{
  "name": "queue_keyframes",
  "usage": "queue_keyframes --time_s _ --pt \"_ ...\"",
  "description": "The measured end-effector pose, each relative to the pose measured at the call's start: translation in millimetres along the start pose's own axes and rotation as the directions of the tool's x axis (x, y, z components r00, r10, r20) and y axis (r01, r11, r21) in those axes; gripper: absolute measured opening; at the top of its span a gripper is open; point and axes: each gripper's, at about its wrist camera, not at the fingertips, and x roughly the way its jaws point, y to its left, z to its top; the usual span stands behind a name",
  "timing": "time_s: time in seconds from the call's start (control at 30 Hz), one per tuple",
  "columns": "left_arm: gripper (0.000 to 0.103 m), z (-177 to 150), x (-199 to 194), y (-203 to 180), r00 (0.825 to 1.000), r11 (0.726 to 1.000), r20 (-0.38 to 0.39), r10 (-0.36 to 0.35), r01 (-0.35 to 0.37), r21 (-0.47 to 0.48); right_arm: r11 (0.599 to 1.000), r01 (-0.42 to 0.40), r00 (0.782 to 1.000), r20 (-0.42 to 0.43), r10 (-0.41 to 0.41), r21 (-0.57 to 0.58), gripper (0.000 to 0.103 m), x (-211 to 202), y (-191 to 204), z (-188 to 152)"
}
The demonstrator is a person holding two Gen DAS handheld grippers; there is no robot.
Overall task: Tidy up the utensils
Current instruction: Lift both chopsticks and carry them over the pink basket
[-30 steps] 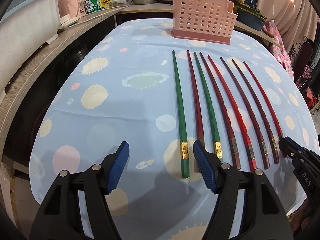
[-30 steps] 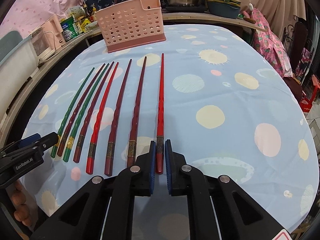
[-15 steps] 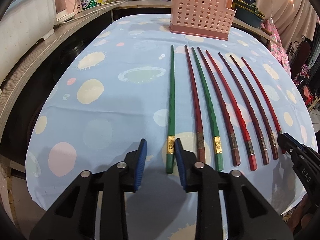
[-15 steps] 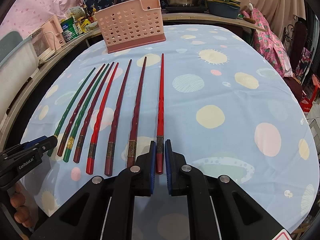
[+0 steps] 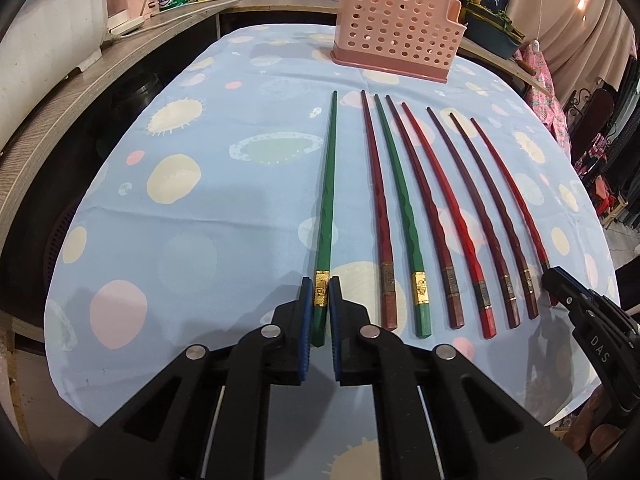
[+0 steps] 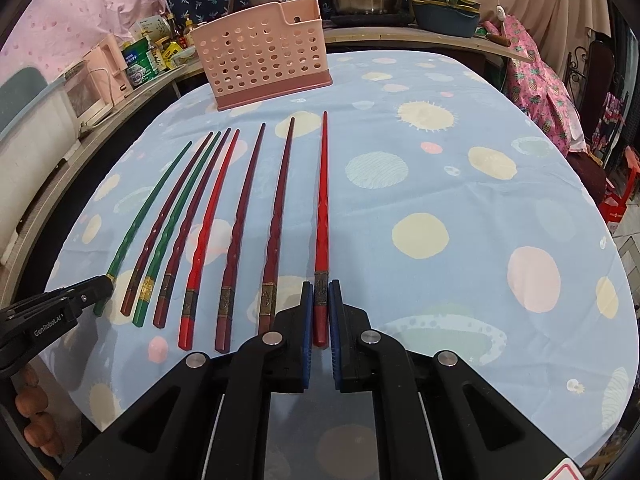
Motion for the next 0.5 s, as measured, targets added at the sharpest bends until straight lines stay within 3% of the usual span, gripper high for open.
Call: queue_keyframes --time_s 0.3,0.5 --pt "0.008 15 -28 -2 0.998 1.0 0.054 -0.023 0.023 -0.004 1.0 -0.022 0.998 0.062 0.021 0.019 0.007 -22 -3 17" --pt "0.007 38 -54 -1 0.992 1.0 0.122 -0.023 0.024 -0.002 0.998 -0.054 0.989 0.14 0.047 0.045 0.007 -48 -9 46"
